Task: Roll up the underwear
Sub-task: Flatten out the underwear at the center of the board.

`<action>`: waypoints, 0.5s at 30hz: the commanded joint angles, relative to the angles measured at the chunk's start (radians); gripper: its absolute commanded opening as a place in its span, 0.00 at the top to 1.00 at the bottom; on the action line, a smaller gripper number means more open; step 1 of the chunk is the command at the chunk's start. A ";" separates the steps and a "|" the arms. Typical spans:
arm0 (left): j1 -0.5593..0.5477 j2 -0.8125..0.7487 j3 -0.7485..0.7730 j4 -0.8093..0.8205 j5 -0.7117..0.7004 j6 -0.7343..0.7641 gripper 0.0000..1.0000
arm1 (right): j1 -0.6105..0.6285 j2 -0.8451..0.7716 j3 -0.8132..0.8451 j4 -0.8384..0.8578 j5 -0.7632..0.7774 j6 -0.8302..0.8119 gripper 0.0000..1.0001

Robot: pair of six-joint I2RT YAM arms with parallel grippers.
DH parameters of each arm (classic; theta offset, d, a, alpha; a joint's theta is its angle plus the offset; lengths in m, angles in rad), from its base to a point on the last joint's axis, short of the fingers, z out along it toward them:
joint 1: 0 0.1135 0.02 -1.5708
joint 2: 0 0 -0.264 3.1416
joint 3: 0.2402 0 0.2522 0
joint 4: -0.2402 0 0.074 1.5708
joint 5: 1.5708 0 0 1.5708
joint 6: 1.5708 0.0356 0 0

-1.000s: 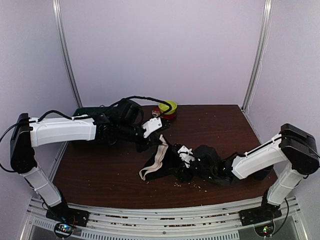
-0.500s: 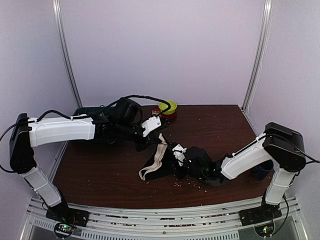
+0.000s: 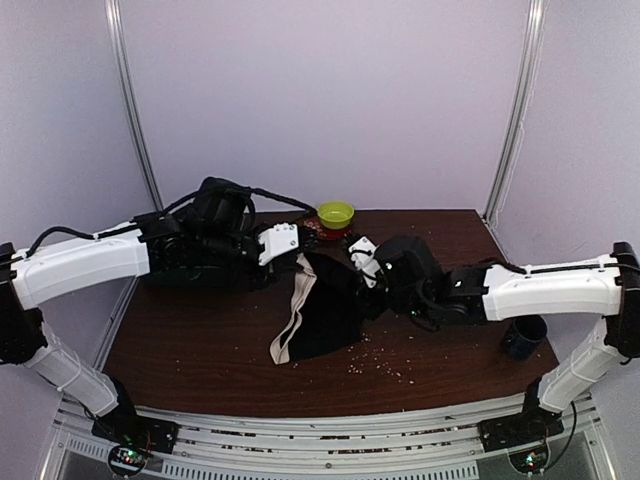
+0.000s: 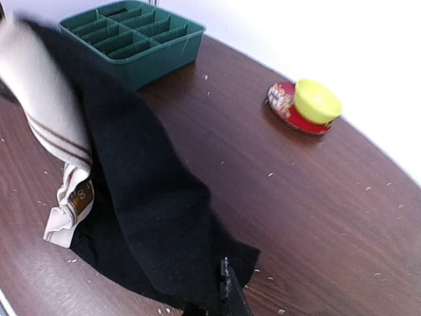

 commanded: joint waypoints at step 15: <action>-0.089 -0.443 -0.023 -0.403 0.168 0.402 1.00 | 0.370 -0.278 0.421 -0.710 -0.037 -0.178 1.00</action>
